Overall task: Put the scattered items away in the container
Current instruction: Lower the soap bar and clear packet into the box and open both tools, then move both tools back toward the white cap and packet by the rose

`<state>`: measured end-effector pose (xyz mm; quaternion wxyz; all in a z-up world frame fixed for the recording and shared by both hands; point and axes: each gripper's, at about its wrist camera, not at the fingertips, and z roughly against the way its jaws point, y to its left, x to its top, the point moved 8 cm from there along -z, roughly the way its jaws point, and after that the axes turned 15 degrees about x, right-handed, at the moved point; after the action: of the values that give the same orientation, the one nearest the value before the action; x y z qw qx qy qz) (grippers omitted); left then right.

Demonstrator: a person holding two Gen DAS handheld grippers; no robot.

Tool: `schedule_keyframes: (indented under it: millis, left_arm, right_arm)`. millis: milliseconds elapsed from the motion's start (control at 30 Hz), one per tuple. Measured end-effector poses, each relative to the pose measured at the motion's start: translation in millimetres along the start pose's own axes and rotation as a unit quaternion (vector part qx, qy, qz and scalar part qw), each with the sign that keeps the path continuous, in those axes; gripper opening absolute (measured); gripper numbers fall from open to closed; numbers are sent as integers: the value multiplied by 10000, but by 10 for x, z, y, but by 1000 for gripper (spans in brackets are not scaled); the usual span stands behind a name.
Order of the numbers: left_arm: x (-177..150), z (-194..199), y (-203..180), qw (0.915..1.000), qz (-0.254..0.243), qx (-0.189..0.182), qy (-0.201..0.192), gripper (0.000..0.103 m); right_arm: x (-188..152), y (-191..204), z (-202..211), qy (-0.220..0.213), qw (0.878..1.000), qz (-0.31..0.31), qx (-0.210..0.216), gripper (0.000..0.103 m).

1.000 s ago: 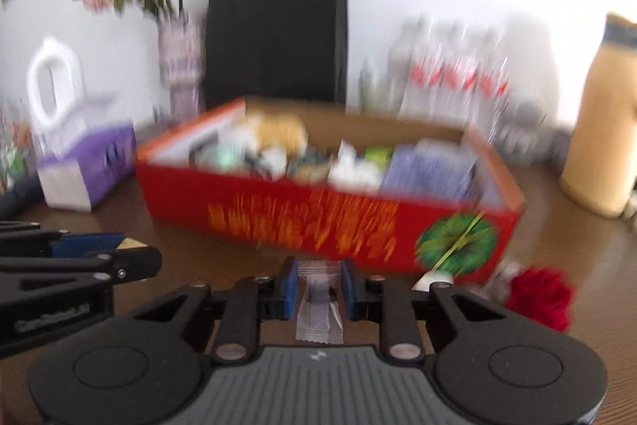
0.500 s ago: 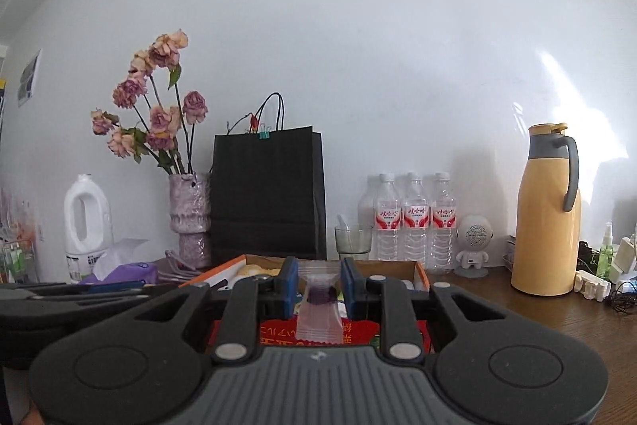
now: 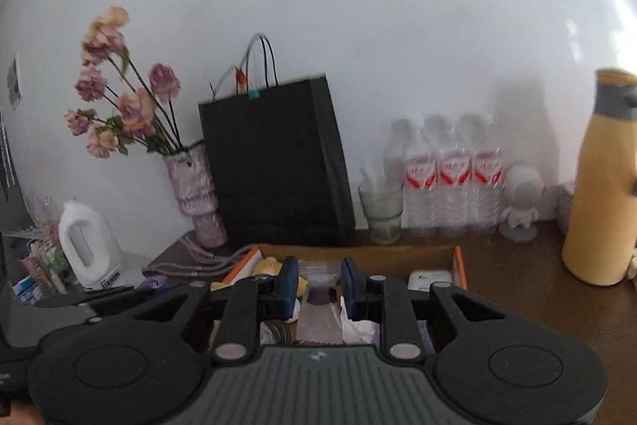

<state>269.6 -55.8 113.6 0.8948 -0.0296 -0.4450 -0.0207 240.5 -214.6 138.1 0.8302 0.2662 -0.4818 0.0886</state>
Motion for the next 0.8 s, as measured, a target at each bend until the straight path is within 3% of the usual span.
schedule_keyframes:
  millis: [67, 133, 200, 267, 400, 433, 467, 533, 700, 800]
  left_arm:
    - [5, -467, -2, 9974, 16, -7, 724, 31]
    - [-88, -863, -20, 9919, -156, 11, 1259, 31]
    - [-233, -1161, 8, 9836, -186, 58, 1791, 31]
    - [-366, -1327, -10, 9779, -362, 119, 2057, 31]
    - [-457, -1463, -6, 9734, -536, 250, 2212, 38]
    - [-457, -1441, -18, 9736, -604, 220, 2192, 41]
    - [-449, -1427, -13, 9736, -601, 172, 2197, 44]
    - [-419, -1381, -6, 9751, -498, -61, 2160, 59]
    - [-365, -1299, 46, 9753, -436, 74, 2163, 62]
    - [-366, -1139, 58, 9775, -414, 111, 2064, 76]
  right_arm:
    - [27, -268, -453, 767, 9943, -713, 180, 22]
    - [-94, -497, -857, 1421, 9807, -1329, 180, 22]
    - [-287, -682, -1139, 1879, 9697, -1563, -40, 22]
    - [-420, -782, -1323, 2159, 9639, -1545, -199, 22]
    - [-629, -888, -1560, 2602, 9512, -1615, -375, 23]
    - [-672, -915, -1572, 2656, 9480, -1696, -454, 30]
    - [-692, -933, -1558, 2697, 9453, -1755, -538, 45]
    - [-704, -974, -1527, 2721, 9421, -1856, -625, 59]
    - [-596, -978, -1329, 2595, 9452, -1897, -574, 59]
    - [-525, -937, -1135, 2432, 9494, -1908, -546, 61]
